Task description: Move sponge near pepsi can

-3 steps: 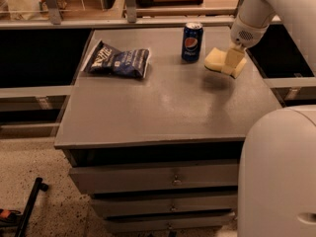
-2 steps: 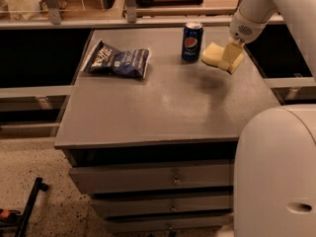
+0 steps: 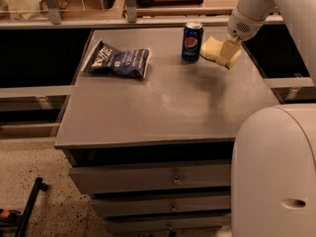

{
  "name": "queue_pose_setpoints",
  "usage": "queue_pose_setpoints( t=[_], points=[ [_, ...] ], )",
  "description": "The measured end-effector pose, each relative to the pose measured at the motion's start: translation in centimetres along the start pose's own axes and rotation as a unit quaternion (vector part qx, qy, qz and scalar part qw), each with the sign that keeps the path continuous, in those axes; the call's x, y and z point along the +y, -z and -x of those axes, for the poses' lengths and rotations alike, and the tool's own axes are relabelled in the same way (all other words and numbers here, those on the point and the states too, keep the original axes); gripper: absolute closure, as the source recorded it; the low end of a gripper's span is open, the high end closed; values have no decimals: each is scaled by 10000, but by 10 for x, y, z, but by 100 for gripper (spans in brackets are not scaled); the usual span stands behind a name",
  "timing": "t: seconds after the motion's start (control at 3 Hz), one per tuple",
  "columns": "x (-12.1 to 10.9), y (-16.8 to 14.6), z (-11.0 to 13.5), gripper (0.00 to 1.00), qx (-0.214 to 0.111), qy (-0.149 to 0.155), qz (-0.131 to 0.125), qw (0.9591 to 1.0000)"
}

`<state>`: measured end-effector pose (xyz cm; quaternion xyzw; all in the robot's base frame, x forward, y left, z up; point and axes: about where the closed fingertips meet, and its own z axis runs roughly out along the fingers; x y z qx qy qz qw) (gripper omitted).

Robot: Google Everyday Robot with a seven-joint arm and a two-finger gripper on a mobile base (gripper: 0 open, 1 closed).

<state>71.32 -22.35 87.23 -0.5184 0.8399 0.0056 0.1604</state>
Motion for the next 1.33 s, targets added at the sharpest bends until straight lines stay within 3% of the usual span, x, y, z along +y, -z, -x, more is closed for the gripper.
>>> queue_pose_setpoints(
  t=[0.33, 1.33],
  points=[
    [-2, -4, 2, 0, -23, 4, -19, 10000],
    [-17, 6, -18, 0, -49, -39, -159, 9999]
  ],
)
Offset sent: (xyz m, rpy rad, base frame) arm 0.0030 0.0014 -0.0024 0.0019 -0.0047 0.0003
